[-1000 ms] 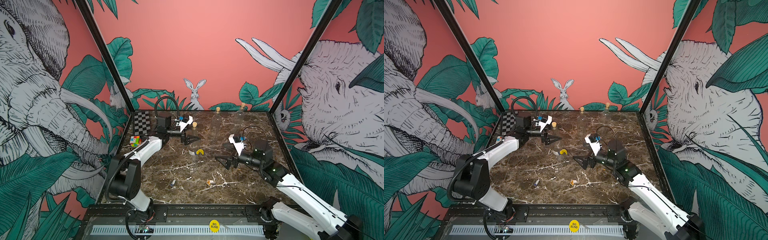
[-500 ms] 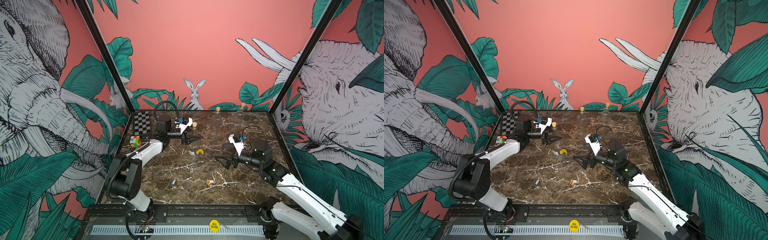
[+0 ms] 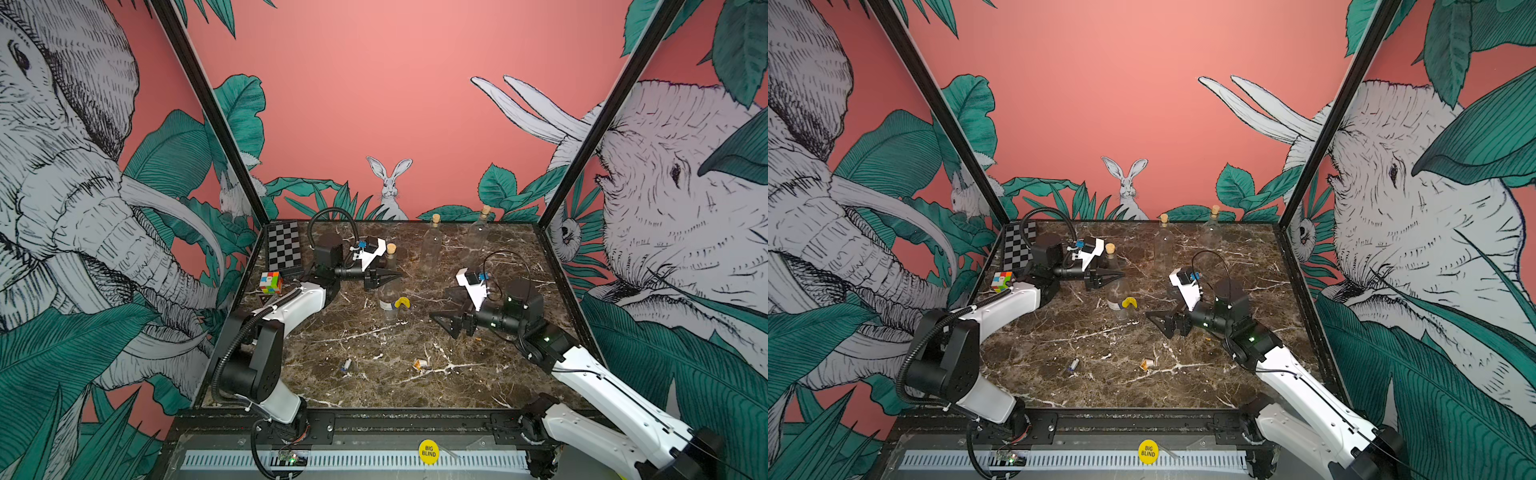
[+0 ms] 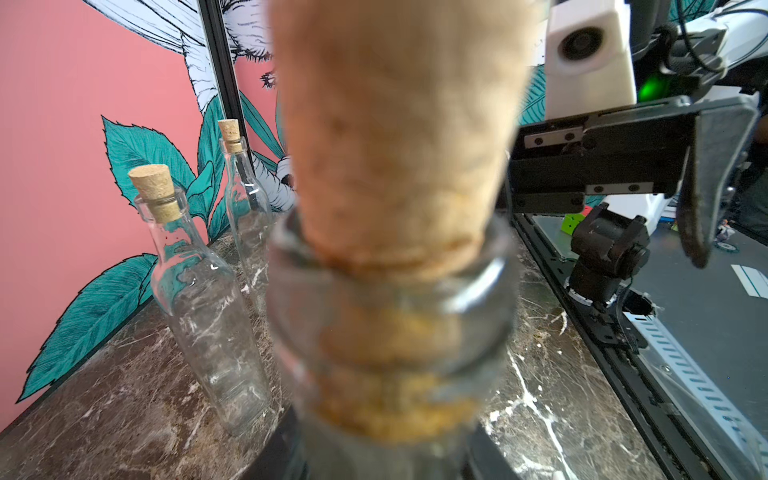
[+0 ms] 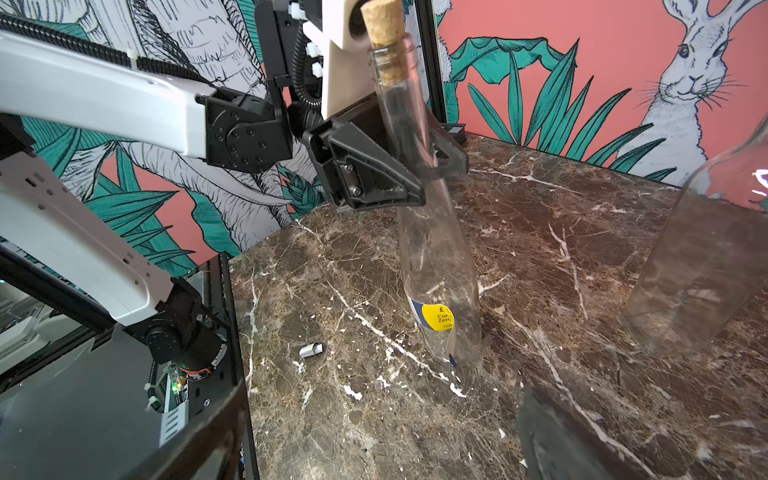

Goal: Remove the label from the bottle
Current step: Adjust the bottle at the center of the board.

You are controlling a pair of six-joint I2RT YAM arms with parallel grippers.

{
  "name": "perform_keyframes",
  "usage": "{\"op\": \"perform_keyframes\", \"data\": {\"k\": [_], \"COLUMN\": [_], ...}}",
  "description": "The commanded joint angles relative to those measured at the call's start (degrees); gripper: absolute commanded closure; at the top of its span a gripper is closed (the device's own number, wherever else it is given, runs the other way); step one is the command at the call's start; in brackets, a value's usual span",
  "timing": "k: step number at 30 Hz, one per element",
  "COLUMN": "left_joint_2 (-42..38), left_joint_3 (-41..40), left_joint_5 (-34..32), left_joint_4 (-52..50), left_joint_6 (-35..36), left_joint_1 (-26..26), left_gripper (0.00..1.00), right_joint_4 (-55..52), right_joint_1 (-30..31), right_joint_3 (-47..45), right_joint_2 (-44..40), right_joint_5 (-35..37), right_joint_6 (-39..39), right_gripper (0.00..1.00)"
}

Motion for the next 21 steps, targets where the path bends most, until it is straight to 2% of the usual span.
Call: {"op": "perform_keyframes", "data": {"k": [1, 3, 7, 14, 18, 21], "left_joint_2": [-1.8, -2.1, -4.2, -11.3, -14.3, -15.7], "left_joint_3": [-1.5, -2.0, -3.3, -3.8, -4.5, -4.5], "left_joint_5": [-1.7, -2.9, -9.3, -29.6, -45.1, -54.2], "left_joint_4": [1.3, 2.2, 3.4, -2.7, -1.4, -2.6], "left_joint_6": [-0.2, -1.1, -2.8, -1.4, -8.4, -11.0], "left_joint_1": [-0.3, -0.4, -1.1, -6.6, -10.5, -12.6], "left_gripper": [0.92, 1.0, 1.0, 1.0, 1.0, 1.0], "right_joint_4": [0.5, 0.4, 1.1, 1.7, 1.9, 1.3], "right_joint_1": [-0.3, -0.3, -0.3, -0.3, -0.3, -0.3], "right_joint_3": [2.1, 2.1, 2.1, 2.6, 2.4, 1.8], "right_joint_2": [-0.3, -0.5, -1.0, -3.0, -3.7, -4.7], "right_joint_5": [0.6, 1.1, 2.9, 10.6, 12.9, 14.7], "right_joint_6": [0.4, 0.4, 0.8, 1.1, 1.5, 1.6], "right_gripper": [0.01, 0.01, 0.01, 0.01, 0.01, 0.01]}}
